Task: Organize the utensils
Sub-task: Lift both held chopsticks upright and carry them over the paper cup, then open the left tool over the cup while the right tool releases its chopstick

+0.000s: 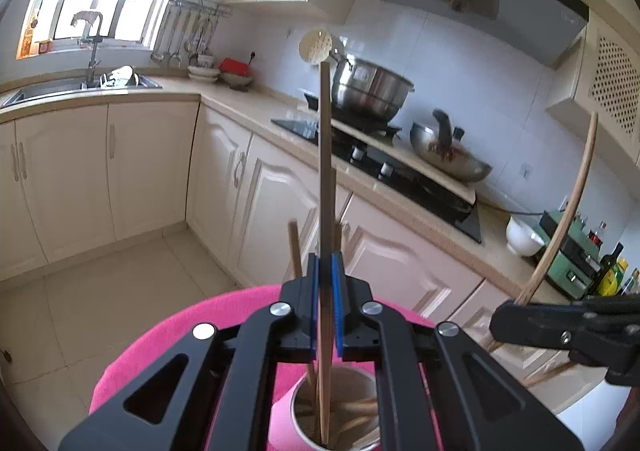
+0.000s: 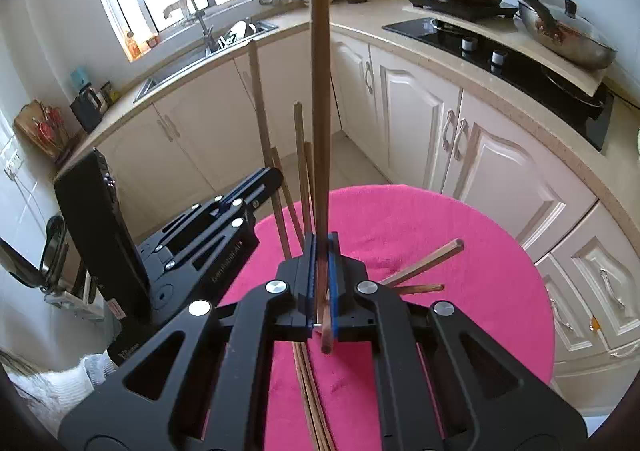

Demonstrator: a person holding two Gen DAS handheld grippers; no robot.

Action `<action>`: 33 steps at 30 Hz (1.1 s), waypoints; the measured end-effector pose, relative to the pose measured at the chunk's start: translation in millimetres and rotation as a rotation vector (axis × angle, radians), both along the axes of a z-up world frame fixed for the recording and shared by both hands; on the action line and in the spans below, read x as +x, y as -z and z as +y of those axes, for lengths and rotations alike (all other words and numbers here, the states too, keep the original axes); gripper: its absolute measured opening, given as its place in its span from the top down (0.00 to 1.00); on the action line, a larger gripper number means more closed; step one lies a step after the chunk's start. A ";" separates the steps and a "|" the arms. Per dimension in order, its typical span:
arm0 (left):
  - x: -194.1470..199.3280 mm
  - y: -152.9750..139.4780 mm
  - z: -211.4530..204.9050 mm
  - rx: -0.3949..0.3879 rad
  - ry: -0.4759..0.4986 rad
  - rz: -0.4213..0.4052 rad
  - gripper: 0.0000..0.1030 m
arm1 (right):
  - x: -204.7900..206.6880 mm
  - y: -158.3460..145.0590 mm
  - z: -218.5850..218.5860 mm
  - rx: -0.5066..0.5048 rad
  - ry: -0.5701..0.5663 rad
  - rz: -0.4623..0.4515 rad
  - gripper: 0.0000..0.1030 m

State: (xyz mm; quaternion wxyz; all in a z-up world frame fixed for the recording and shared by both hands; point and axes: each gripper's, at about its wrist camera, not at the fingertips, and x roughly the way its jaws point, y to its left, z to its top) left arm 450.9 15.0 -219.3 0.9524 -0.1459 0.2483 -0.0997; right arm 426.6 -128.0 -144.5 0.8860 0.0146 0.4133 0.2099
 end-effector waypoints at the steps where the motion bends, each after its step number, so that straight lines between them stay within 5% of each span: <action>1: -1.4 2.9 -0.4 0.002 0.005 0.008 0.94 | 0.5 2.1 1.2 -0.005 -0.003 0.004 0.95; 5: -4.1 7.5 1.6 -0.009 0.013 0.043 0.93 | 0.2 6.8 5.8 -0.017 -0.008 0.012 0.95; 8: -8.3 7.7 4.0 -0.018 0.010 0.066 0.76 | -0.5 11.0 8.0 -0.024 -0.012 0.019 0.95; 33: -58.3 -14.6 9.1 0.053 -0.039 0.189 0.63 | -14.5 28.7 20.2 -0.075 -0.056 0.058 0.94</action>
